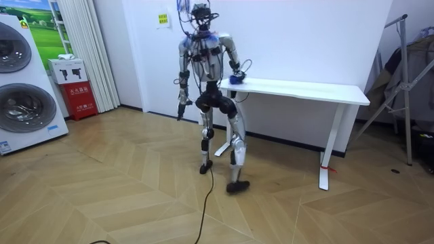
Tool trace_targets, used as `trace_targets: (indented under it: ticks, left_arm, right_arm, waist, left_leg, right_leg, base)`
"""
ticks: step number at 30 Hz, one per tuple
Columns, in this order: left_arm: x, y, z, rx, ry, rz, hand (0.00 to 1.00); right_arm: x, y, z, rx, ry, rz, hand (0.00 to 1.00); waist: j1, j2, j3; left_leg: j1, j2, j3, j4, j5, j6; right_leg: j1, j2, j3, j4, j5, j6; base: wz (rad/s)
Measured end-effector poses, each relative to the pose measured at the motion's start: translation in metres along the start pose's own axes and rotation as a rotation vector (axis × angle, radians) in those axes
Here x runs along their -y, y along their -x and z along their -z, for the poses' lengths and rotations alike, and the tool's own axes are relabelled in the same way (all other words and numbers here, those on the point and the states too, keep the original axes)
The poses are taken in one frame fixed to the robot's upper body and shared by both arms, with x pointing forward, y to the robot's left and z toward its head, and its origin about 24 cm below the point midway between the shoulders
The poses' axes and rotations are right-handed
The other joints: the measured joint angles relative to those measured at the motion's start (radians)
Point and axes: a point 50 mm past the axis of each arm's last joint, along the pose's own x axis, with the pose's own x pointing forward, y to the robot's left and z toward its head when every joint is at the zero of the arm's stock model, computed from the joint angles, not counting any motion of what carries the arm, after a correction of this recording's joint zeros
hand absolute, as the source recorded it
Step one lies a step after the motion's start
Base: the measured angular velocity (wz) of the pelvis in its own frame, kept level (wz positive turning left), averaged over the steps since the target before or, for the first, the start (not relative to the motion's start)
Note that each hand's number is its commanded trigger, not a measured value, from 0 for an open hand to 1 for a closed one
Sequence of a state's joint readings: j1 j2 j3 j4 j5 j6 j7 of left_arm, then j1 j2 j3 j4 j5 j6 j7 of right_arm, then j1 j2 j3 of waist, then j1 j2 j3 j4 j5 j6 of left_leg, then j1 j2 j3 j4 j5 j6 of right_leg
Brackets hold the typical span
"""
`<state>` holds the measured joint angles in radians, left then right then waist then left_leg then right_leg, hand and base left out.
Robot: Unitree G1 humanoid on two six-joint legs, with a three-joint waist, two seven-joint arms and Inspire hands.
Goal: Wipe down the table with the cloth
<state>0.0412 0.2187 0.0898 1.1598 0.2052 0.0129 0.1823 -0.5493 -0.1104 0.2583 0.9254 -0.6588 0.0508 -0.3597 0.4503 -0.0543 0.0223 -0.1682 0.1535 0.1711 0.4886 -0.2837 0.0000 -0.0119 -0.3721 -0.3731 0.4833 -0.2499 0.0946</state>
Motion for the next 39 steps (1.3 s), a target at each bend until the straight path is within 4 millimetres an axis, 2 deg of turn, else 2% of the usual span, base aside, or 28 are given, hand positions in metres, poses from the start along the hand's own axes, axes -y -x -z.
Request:
trace_targets:
  ticks: [1, 2, 4, 5, 7, 8, 9, 10, 11, 12, 13, 14, 15, 16, 17, 18, 19, 21, 22, 24, 26, 28, 29, 30, 31, 34, 37, 39]
  left_arm:
    - [-0.006, -0.002, -0.004, 0.014, -0.019, -0.008, 0.0]
    - [-0.01, -0.002, -0.001, 0.006, -0.024, -0.014, 0.0]
    - [-0.028, 0.0, 0.019, -0.058, -0.027, -0.046, 0.0]
    - [-0.031, 0.001, 0.026, -0.077, -0.013, -0.052, 0.0]
    - [-0.048, 0.008, 0.059, -0.169, 0.063, -0.094, 0.0]
    - [-0.048, 0.01, 0.066, -0.189, 0.085, -0.099, 0.0]
    - [-0.043, 0.014, 0.076, -0.215, 0.112, -0.09, 0.0]
    - [-0.035, 0.019, 0.086, -0.239, 0.111, -0.068, 0.0]
    - [-0.031, 0.02, 0.087, -0.244, 0.113, -0.057, 0.0]
    - [-0.024, 0.021, 0.087, -0.245, 0.113, -0.042, 0.0]
    - [-0.019, 0.022, 0.089, -0.246, 0.102, -0.031, 0.0]
    - [-0.018, 0.022, 0.087, -0.239, 0.105, -0.027, 0.0]
    - [-0.016, 0.021, 0.083, -0.221, 0.111, -0.025, 0.0]
    - [-0.013, 0.021, 0.079, -0.205, 0.12, -0.021, 0.0]
    - [-0.012, 0.021, 0.077, -0.198, 0.125, -0.019, 0.0]
    - [-0.008, 0.02, 0.071, -0.179, 0.132, -0.015, 0.0]
    - [-0.001, 0.021, 0.07, -0.181, 0.145, -0.002, 0.0]
    - [0.007, 0.023, 0.072, -0.197, 0.174, 0.009, 0.0]
    - [0.009, 0.024, 0.073, -0.208, 0.198, 0.012, 0.0]
    - [0.009, 0.025, 0.075, -0.238, 0.232, 0.003, 0.0]
    - [0.008, 0.024, 0.073, -0.242, 0.261, -0.017, 0.0]
    - [0.002, 0.023, 0.067, -0.217, 0.266, -0.04, 0.0]
    - [0.0, 0.024, 0.068, -0.212, 0.265, -0.046, 0.0]
    - [-0.003, 0.024, 0.068, -0.203, 0.26, -0.058, 0.0]
    - [-0.003, 0.024, 0.068, -0.203, 0.253, -0.064, 0.0]
    - [-0.004, 0.025, 0.072, -0.211, 0.241, -0.067, 0.0]
    - [-0.004, 0.028, 0.084, -0.251, 0.24, -0.072, 0.0]
    - [-0.004, 0.028, 0.084, -0.252, 0.24, -0.071, 0.0]
  right_arm:
    - [0.007, -0.006, -0.009, 0.039, -0.003, 0.016, 1.0]
    - [0.008, -0.006, -0.008, 0.037, -0.004, 0.017, 1.0]
    - [0.003, 0.004, 0.019, -0.025, 0.002, -0.001, 1.0]
    - [-0.001, 0.009, 0.03, -0.052, 0.001, -0.013, 1.0]
    - [-0.009, 0.026, 0.06, -0.119, -0.069, -0.012, 1.0]
    - [-0.01, 0.033, 0.072, -0.148, -0.07, -0.012, 1.0]
    - [-0.01, 0.051, 0.103, -0.212, -0.052, -0.003, 1.0]
    - [-0.006, 0.067, 0.13, -0.277, -0.026, 0.005, 1.0]
    - [-0.002, 0.073, 0.14, -0.309, -0.021, 0.015, 1.0]
    - [0.003, 0.085, 0.159, -0.383, -0.032, 0.038, 1.0]
    - [0.008, 0.09, 0.168, -0.416, -0.031, 0.05, 1.0]
    - [0.009, 0.093, 0.173, -0.43, -0.027, 0.049, 1.0]
    - [0.008, 0.094, 0.174, -0.44, -0.026, 0.037, 1.0]
    - [0.008, 0.091, 0.171, -0.43, -0.031, 0.02, 1.0]
    - [0.009, 0.087, 0.168, -0.418, -0.033, 0.012, 1.0]
    - [0.01, 0.078, 0.159, -0.393, -0.031, 0.001, 1.0]
    - [0.013, 0.066, 0.148, -0.368, -0.011, -0.011, 1.0]
    - [0.017, 0.049, 0.127, -0.309, 0.046, -0.027, 1.0]
    - [0.017, 0.04, 0.111, -0.252, 0.085, -0.036, 1.0]
    - [0.015, 0.032, 0.095, -0.207, 0.087, -0.038, 1.0]
    - [0.016, 0.031, 0.091, -0.193, 0.088, -0.025, 1.0]
    - [0.018, 0.032, 0.092, -0.195, 0.083, -0.001, 1.0]
    - [0.017, 0.033, 0.094, -0.198, 0.079, 0.006, 1.0]
    - [0.013, 0.039, 0.101, -0.211, 0.067, 0.013, 1.0]
    - [0.01, 0.045, 0.107, -0.222, 0.057, 0.024, 1.0]
    - [0.002, 0.068, 0.129, -0.275, 0.033, 0.068, 1.0]
    - [-0.001, 0.088, 0.15, -0.355, 0.02, 0.1, 1.0]
    - [0.0, 0.091, 0.154, -0.377, 0.009, 0.112, 1.0]
  waist:
    - [0.004, -0.007, -0.0045]
    - [0.003, -0.008, -0.005]
    - [-0.01, -0.024, -0.0055]
    - [-0.01, -0.03, -0.0041]
    - [-0.084, -0.047, -0.0012]
    - [-0.11, -0.04, -0.0068]
    - [-0.131, -0.023, -0.0231]
    - [-0.165, -0.02, -0.0268]
    - [-0.18, -0.019, -0.0276]
    - [-0.204, -0.024, -0.0255]
    - [-0.225, -0.023, -0.0217]
    - [-0.229, -0.019, -0.022]
    - [-0.228, -0.018, -0.0191]
    - [-0.222, -0.013, -0.0187]
    - [-0.214, -0.009, -0.0185]
    - [-0.186, 0.0, -0.018]
    - [-0.16, 0.014, -0.0153]
    - [-0.112, 0.029, -0.0166]
    - [-0.106, 0.033, -0.0158]
    - [-0.116, 0.032, -0.0159]
    - [-0.119, 0.021, -0.0186]
    - [-0.148, 0.007, -0.0134]
    - [-0.154, 0.0, -0.0142]
    - [-0.166, -0.008, -0.0152]
    - [-0.178, -0.01, -0.0163]
    - [-0.229, -0.01, -0.0177]
    - [-0.231, -0.004, -0.0217]
    - [-0.234, -0.001, -0.0232]
  left_leg:
    - [-0.04, 0.015, -0.055, 0.001, 0.025, -0.025]
    - [-0.053, 0.022, -0.08, 0.0, 0.033, -0.036]
    - [-0.056, 0.047, -0.156, -0.014, 0.055, -0.089]
    - [-0.046, 0.056, -0.168, -0.019, 0.058, -0.105]
    - [-0.013, 0.102, -0.185, -0.045, 0.081, -0.179]
    - [-0.007, 0.123, -0.188, -0.049, 0.089, -0.195]
    - [0.023, 0.175, -0.185, -0.074, 0.112, -0.205]
    - [0.044, 0.191, -0.142, -0.091, 0.135, -0.17]
    - [0.051, 0.186, -0.108, -0.089, 0.135, -0.167]
    - [0.061, 0.167, -0.044, -0.076, 0.133, -0.163]
    - [0.076, 0.138, -0.019, -0.072, 0.121, -0.143]
    - [0.085, 0.123, -0.018, -0.067, 0.109, -0.127]
    - [0.099, 0.084, -0.019, -0.051, 0.088, -0.096]
    - [0.112, 0.039, -0.017, -0.049, 0.068, -0.074]
    - [0.119, 0.02, -0.017, -0.055, 0.058, -0.065]
    - [0.136, -0.018, -0.02, -0.075, 0.047, -0.048]
    - [0.157, -0.056, -0.018, -0.114, 0.041, -0.031]
    - [0.188, -0.081, -0.023, -0.179, 0.058, -0.017]
    - [0.194, -0.081, -0.018, -0.197, 0.064, -0.018]
    - [0.199, -0.083, -0.018, -0.216, 0.073, -0.017]
    - [0.196, -0.089, -0.026, -0.231, 0.079, -0.016]
    - [0.188, -0.101, -0.047, -0.237, 0.079, -0.015]
    - [0.186, -0.104, -0.056, -0.238, 0.079, -0.014]
    - [0.187, -0.11, -0.07, -0.245, 0.08, -0.014]
    - [0.194, -0.115, -0.087, -0.248, 0.08, -0.014]
    - [0.202, -0.122, -0.143, -0.255, 0.08, -0.014]
    - [0.239, -0.125, -0.157, -0.285, 0.079, -0.015]
    - [0.248, -0.127, -0.167, -0.289, 0.079, -0.015]
  right_leg:
    - [0.015, -0.001, -0.002, -0.065, 0.025, 0.007]
    - [0.022, -0.003, -0.008, -0.096, 0.042, 0.01]
    - [0.051, -0.009, -0.026, -0.188, 0.113, 0.017]
    - [0.052, -0.008, -0.028, -0.207, 0.128, 0.019]
    - [0.025, 0.039, -0.034, -0.216, 0.172, 0.032]
    - [0.032, 0.046, -0.044, -0.181, 0.152, 0.087]
    - [0.034, 0.085, -0.06, -0.124, 0.081, 0.074]
    - [0.046, 0.104, -0.085, -0.107, 0.046, 0.042]
    - [0.052, 0.115, -0.094, -0.109, 0.036, 0.022]
    - [0.053, 0.132, -0.099, -0.119, 0.032, 0.0]
    - [0.063, 0.15, -0.104, -0.138, 0.034, -0.034]
    - [0.068, 0.16, -0.1, -0.151, 0.033, -0.065]
    - [0.08, 0.17, -0.092, -0.168, 0.036, -0.096]
    - [0.08, 0.18, -0.07, -0.175, 0.037, -0.098]
    - [0.076, 0.185, -0.057, -0.174, 0.037, -0.098]
    - [0.059, 0.194, -0.016, -0.17, 0.04, -0.103]
    - [0.041, 0.21, 0.031, -0.171, 0.048, -0.13]
    - [0.006, 0.236, 0.106, -0.175, 0.061, -0.16]
    - [-0.007, 0.253, 0.134, -0.182, 0.07, -0.175]
    - [-0.019, 0.263, 0.153, -0.199, 0.076, -0.185]
    - [-0.02, 0.263, 0.154, -0.214, 0.08, -0.178]
    - [-0.012, 0.25, 0.14, -0.228, 0.089, -0.115]
    - [-0.008, 0.248, 0.133, -0.228, 0.091, -0.101]
    - [0.004, 0.239, 0.12, -0.235, 0.098, -0.05]
    - [0.024, 0.237, 0.111, -0.248, 0.1, -0.027]
    - [0.079, 0.236, 0.051, -0.282, 0.098, -0.021]
    - [0.133, 0.236, 0.023, -0.303, 0.1, -0.017]
    - [0.148, 0.235, 0.007, -0.303, 0.1, -0.016]
  base:
    - [1.04]
    - [1.18]
    - [0.96]
    - [0.65]
    - [0.57]
    - [0.54]
    - [0.44]
    - [0.34]
    - [0.27]
    - [0.16]
    - [0.0]
    - [-0.26]
    - [-0.46]
    - [-0.55]
    - [-0.74]
    - [-1.03]
    - [-1.17]
    - [-1.23]
    - [-0.92]
    - [-0.25]
    - [0.06]
    - [0.24]
    - [0.41]
    - [0.44]
    - [0.48]
    - [0.58]
    - [0.22]
    - [0.16]
